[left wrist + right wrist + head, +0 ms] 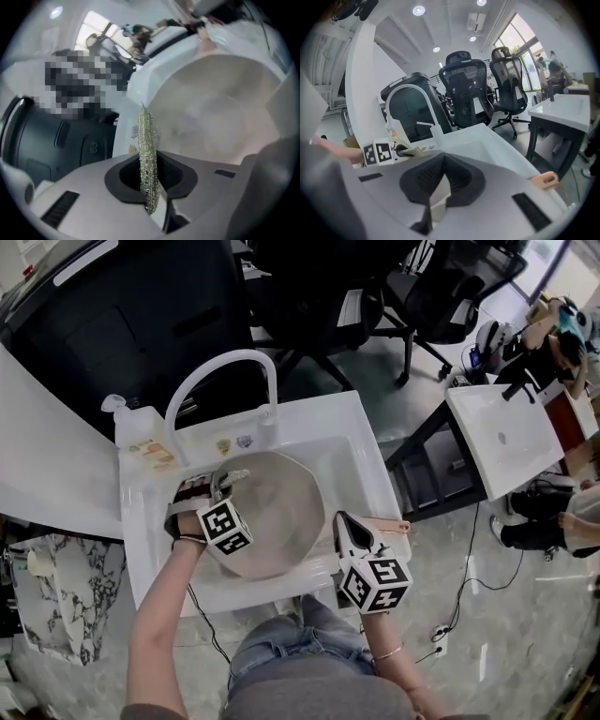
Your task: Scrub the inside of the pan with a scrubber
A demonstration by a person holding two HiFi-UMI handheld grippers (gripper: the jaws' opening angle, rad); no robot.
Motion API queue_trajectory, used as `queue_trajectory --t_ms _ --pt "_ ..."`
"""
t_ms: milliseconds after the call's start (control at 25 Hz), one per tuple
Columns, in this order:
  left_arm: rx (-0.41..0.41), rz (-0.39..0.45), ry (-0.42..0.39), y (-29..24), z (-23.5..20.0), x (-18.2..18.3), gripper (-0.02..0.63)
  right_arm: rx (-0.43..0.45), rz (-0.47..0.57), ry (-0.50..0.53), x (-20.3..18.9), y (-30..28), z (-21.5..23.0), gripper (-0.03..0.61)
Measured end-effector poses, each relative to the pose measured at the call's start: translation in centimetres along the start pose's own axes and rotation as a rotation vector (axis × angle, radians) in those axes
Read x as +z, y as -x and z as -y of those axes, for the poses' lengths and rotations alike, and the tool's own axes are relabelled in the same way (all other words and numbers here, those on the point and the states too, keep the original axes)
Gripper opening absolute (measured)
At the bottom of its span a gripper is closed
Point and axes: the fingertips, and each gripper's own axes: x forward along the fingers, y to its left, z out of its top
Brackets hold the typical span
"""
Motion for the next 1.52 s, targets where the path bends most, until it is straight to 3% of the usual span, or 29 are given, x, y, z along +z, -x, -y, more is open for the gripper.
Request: queue_trajectory --t_ms 80,160,240,320,600,920,1280,1520 --pt "-0.001 -0.038 -0.22 -0.5 1.7 0.4 0.066 -0.018 0.001 -0.012 -0.3 0.6 0.4 0.011" --pt "-0.039 -0.084 -0.38 -0.9 3.6 0.3 0.066 -0.03 0.003 -0.019 -0.5 1.1 0.7 0.011" --pt "-0.127 -0.133 -0.449 -0.9 5.5 -0.5 0.064 -0.034 0.007 -0.023 -0.6 1.5 0.7 0.011" --pt "-0.235 -0.17 -0.459 -0.4 7.4 -1.2 0.063 -0.035 0.009 -0.026 -0.7 1.9 0.7 0.011" --pt "-0.567 -0.317 -0.393 2.5 11.8 -3.6 0.058 -0.028 0.021 -0.041 -0.7 2.5 0.4 0.011" --pt "-0.87 -0.321 -0.292 7.1 15.7 -3.4 0.058 -0.007 0.023 -0.037 -0.8 3.2 -0.5 0.011" --pt "-1.048 -0.307 -0.173 9.5 17.4 -1.0 0.058 -0.009 0.034 -0.041 -1.1 4.7 -0.6 0.011" --pt "-1.192 -0.199 0.011 10.5 18.9 3.2 0.058 -0.031 0.04 -0.048 -1.1 5.7 0.1 0.011"
